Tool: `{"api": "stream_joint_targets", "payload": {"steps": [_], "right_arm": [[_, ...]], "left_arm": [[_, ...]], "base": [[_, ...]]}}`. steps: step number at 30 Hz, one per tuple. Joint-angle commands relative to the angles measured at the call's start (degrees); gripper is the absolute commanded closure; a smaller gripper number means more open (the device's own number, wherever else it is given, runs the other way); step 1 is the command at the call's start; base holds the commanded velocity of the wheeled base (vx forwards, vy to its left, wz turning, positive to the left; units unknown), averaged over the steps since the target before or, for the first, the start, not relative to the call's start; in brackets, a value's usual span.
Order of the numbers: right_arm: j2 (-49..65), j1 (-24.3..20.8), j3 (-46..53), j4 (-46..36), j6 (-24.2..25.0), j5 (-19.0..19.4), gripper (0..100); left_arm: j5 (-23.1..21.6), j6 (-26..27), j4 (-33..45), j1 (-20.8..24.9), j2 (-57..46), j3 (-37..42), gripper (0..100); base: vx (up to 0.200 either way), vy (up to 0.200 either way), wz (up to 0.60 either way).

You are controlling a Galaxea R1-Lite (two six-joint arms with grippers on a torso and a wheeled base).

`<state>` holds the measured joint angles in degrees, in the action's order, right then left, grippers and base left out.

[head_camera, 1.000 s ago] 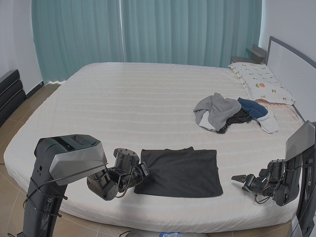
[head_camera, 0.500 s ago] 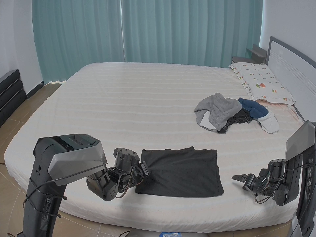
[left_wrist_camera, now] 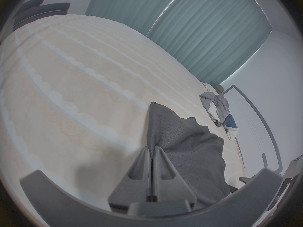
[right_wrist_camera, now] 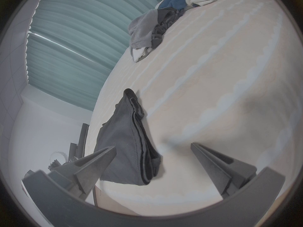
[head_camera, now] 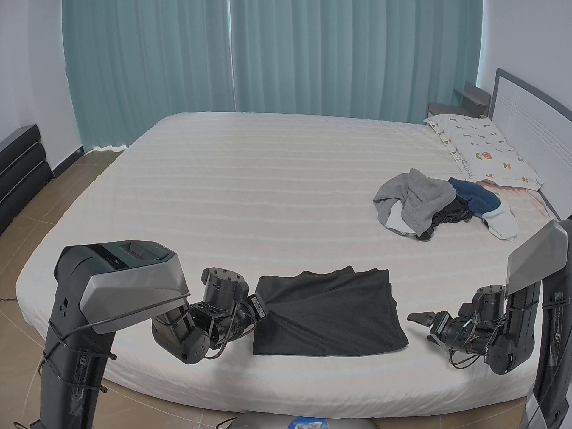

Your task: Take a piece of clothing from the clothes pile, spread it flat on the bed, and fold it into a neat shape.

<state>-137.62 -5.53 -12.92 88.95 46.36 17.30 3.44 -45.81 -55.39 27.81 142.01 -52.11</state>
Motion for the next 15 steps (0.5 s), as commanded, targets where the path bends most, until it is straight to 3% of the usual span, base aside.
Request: {"api": "stream_joint_targets", "payload": {"steps": [1,15], "right_arm": [[0.2,-2.3,-1.2,1.0,0.7,-1.5,0],[0.6,-4.8,-1.7,1.0,4.1,-2.3,0]], "left_arm": [[0.1,-0.1,0.0,0.0,-0.2,0.2,100],[0.3,-1.8,0.0,0.0,-0.2,0.3,100]], "base": [[0.0,0.2,0.0],[0.0,0.2,0.0]]}}
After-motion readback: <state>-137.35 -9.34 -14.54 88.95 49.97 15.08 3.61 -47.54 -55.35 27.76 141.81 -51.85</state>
